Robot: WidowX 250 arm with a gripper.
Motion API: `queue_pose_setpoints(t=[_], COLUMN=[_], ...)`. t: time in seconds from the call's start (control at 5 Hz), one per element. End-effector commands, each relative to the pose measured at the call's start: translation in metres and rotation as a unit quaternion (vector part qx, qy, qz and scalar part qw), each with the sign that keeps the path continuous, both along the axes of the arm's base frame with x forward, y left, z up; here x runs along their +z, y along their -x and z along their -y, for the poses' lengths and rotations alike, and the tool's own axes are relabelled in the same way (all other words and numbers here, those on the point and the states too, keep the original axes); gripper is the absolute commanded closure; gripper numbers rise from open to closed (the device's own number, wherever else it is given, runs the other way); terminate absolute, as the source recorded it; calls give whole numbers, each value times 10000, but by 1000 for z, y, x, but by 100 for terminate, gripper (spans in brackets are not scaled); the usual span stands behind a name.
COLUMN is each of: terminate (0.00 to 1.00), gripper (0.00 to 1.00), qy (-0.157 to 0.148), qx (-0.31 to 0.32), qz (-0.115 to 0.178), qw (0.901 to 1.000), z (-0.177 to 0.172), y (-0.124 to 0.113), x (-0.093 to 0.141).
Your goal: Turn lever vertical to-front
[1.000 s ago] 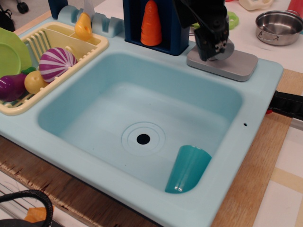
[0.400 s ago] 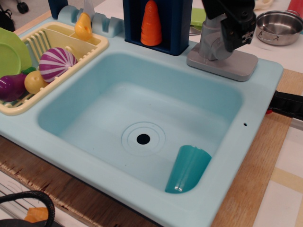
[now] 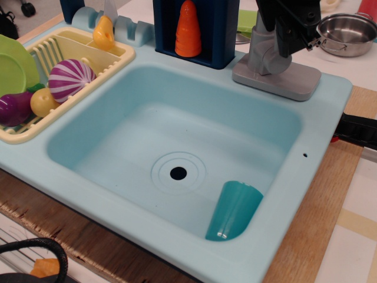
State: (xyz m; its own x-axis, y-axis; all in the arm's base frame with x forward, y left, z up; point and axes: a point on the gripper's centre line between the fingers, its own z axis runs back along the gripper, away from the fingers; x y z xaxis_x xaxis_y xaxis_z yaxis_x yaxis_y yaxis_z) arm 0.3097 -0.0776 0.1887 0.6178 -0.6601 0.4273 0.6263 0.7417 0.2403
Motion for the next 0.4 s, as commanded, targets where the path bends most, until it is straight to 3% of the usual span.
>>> queue_pose_setpoints(t=[0.0, 0.2], terminate=[0, 0], gripper=[100, 100], qy=[149, 213], qx=[116, 198], qz=[37, -71], qw=[9998, 9996], z=[-1, -2], y=[2, 10], x=[3, -4])
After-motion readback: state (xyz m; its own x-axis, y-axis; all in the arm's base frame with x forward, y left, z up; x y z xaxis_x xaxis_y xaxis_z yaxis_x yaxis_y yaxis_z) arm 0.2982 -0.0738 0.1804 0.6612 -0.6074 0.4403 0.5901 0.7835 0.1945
